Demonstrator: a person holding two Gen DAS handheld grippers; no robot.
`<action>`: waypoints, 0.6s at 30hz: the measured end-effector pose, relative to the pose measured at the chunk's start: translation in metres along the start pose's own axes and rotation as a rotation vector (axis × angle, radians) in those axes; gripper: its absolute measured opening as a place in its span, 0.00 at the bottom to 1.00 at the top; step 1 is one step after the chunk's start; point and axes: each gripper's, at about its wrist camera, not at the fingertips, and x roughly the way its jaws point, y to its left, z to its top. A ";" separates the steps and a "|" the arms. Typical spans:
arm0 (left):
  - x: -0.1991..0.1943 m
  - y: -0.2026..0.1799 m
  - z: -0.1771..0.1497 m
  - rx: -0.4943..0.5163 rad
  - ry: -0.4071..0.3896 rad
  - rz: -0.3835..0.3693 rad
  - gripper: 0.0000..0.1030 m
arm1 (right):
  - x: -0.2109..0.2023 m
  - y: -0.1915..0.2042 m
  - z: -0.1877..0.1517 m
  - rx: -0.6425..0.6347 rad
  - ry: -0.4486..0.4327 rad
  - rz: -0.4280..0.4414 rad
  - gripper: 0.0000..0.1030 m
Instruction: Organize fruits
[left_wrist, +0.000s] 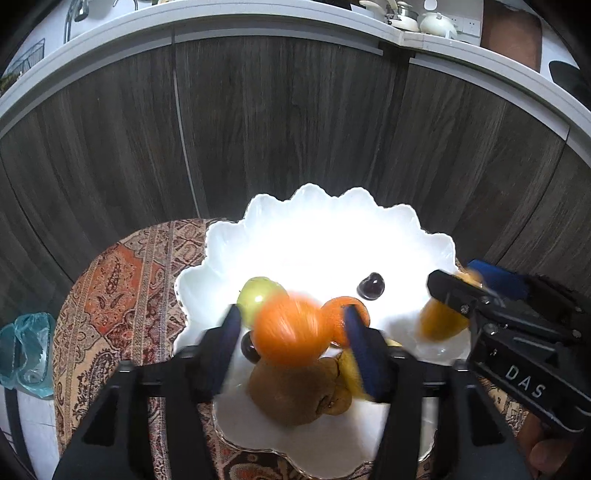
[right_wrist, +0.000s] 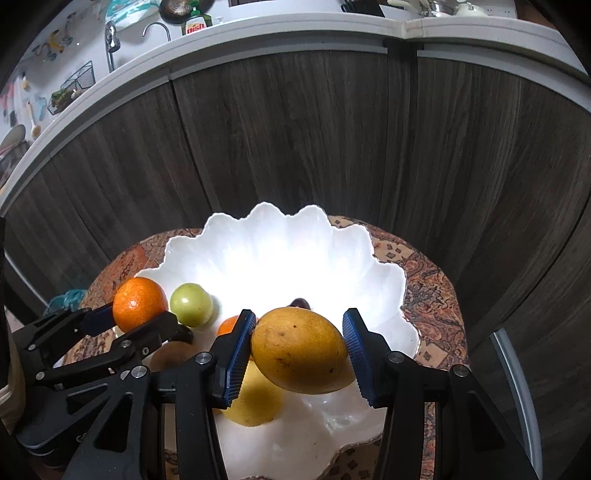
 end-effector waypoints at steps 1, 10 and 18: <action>-0.002 0.001 0.000 -0.004 -0.008 0.006 0.66 | -0.001 0.000 0.000 -0.002 -0.008 -0.008 0.50; -0.019 0.008 -0.001 -0.023 -0.035 0.072 0.90 | -0.013 -0.005 0.000 0.029 -0.042 -0.099 0.78; -0.049 0.012 -0.004 -0.035 -0.061 0.101 0.95 | -0.036 0.000 -0.003 0.027 -0.061 -0.122 0.84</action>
